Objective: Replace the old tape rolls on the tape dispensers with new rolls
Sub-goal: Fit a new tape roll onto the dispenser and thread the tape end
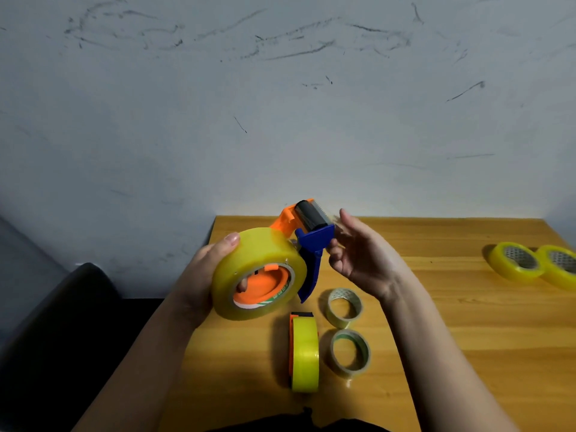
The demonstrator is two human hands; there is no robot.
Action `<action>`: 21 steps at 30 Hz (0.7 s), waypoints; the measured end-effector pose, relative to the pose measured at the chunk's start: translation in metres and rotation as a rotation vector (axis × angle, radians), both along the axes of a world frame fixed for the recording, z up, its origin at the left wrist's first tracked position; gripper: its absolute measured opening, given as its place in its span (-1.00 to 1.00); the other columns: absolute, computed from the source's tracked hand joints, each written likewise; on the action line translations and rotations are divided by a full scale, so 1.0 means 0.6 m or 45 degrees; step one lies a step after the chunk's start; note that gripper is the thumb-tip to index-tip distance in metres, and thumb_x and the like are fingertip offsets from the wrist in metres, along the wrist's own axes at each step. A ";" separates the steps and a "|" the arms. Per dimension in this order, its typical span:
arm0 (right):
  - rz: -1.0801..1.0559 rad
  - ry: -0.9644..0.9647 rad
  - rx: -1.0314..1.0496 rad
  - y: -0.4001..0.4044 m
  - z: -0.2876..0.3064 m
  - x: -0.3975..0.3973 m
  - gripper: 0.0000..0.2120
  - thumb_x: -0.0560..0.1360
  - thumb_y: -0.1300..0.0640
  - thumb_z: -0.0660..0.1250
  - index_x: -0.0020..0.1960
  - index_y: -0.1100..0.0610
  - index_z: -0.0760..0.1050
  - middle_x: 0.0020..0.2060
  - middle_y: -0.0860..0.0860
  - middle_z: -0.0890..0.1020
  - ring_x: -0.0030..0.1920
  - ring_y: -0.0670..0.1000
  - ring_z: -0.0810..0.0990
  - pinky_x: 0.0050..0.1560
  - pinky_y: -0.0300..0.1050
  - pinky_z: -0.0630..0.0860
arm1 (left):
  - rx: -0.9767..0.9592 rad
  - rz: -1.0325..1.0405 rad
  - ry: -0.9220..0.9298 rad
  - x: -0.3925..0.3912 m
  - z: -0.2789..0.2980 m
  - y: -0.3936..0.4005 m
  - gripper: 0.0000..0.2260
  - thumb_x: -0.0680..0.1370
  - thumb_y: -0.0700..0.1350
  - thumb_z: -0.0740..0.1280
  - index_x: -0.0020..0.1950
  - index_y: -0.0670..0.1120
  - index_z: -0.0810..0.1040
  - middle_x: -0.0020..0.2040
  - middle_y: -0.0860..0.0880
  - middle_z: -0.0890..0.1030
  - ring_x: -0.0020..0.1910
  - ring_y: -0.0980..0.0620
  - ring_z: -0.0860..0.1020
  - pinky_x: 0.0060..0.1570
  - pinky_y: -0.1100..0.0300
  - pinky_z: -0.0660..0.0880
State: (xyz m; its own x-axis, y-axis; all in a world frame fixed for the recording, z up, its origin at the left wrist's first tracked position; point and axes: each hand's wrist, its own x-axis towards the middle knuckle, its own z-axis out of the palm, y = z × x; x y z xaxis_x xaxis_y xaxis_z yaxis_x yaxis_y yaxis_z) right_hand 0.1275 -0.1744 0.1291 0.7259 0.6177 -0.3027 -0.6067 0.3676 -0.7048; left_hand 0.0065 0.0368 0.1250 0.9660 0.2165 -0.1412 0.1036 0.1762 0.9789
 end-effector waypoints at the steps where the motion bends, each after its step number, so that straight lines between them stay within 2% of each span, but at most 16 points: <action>1: -0.064 -0.055 -0.101 -0.001 0.005 0.001 -0.73 0.36 -0.03 0.45 -0.08 0.10 0.48 -0.28 -0.04 0.59 -0.40 -0.13 0.53 -0.45 -0.34 0.43 | -0.003 0.014 0.008 0.002 -0.001 0.000 -0.53 0.26 0.29 0.28 -0.53 -0.12 0.55 -0.57 -0.10 0.50 -0.56 0.02 0.48 -0.38 0.25 0.49; 3: -0.147 -0.101 -0.151 -0.001 0.010 0.003 -0.77 0.37 -0.06 0.42 -0.14 0.07 0.48 -0.32 -0.07 0.58 -0.40 -0.14 0.51 -0.47 -0.35 0.41 | -0.007 0.033 0.016 0.004 -0.004 0.000 -0.54 0.29 0.27 0.28 -0.52 -0.11 0.55 -0.57 -0.10 0.50 -0.56 0.02 0.48 -0.38 0.23 0.48; 5: -0.176 -0.048 -0.092 0.004 0.012 0.003 -0.76 0.36 -0.07 0.41 -0.21 0.07 0.45 -0.36 -0.07 0.54 -0.41 -0.15 0.46 -0.49 -0.39 0.37 | -0.018 0.041 0.015 0.006 -0.007 0.000 -0.54 0.30 0.27 0.29 -0.51 -0.11 0.56 -0.56 -0.11 0.50 -0.55 0.01 0.48 -0.37 0.22 0.48; 8: -0.190 0.100 0.080 0.013 0.005 0.001 -0.80 0.37 0.02 0.42 -0.18 0.08 0.43 -0.37 -0.04 0.48 -0.45 -0.16 0.45 -0.52 -0.41 0.38 | -0.010 0.033 0.013 0.008 -0.009 -0.002 -0.53 0.27 0.30 0.29 -0.49 -0.11 0.55 -0.54 -0.13 0.50 -0.52 -0.02 0.48 -0.36 0.21 0.49; 12: -0.198 0.134 0.097 0.014 -0.004 0.004 -0.82 0.38 0.11 0.41 -0.15 0.12 0.42 -0.42 -0.04 0.48 -0.49 -0.16 0.46 -0.54 -0.39 0.42 | 0.016 0.058 0.031 0.004 -0.005 -0.004 -0.55 0.27 0.28 0.31 -0.48 -0.12 0.56 -0.54 -0.13 0.51 -0.54 0.00 0.49 -0.41 0.23 0.50; 16: -0.189 0.048 0.149 0.013 -0.006 0.006 -0.83 0.44 0.09 0.36 -0.20 0.05 0.35 -0.51 -0.09 0.40 -0.54 -0.18 0.39 -0.54 -0.39 0.40 | 0.000 0.076 0.056 0.001 -0.004 -0.007 -0.57 0.39 0.19 0.24 -0.46 -0.14 0.55 -0.54 -0.14 0.51 -0.55 0.01 0.49 -0.42 0.24 0.51; 19: -0.219 -0.034 0.099 0.016 -0.008 0.002 -0.85 0.44 0.05 0.35 -0.20 0.03 0.39 -0.54 -0.10 0.40 -0.56 -0.18 0.38 -0.55 -0.39 0.39 | 0.011 0.081 0.056 0.003 -0.005 -0.008 -0.56 0.39 0.20 0.23 -0.46 -0.13 0.56 -0.53 -0.14 0.51 -0.53 0.00 0.49 -0.40 0.23 0.51; 21: -0.259 0.000 0.104 0.017 -0.008 0.001 -0.87 0.47 0.04 0.34 -0.17 0.03 0.41 -0.55 -0.10 0.40 -0.58 -0.19 0.37 -0.56 -0.39 0.37 | 0.030 0.077 0.057 0.003 -0.005 -0.007 -0.57 0.35 0.23 0.29 -0.45 -0.12 0.56 -0.52 -0.14 0.52 -0.53 0.00 0.50 -0.40 0.23 0.51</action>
State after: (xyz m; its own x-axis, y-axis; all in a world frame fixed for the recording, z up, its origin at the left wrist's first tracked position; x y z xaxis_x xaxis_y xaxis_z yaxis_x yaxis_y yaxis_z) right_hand 0.1281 -0.1641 0.1245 0.8383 0.4807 -0.2573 -0.5139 0.5387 -0.6676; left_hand 0.0085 0.0323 0.1218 0.9439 0.2782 -0.1779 0.1369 0.1605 0.9775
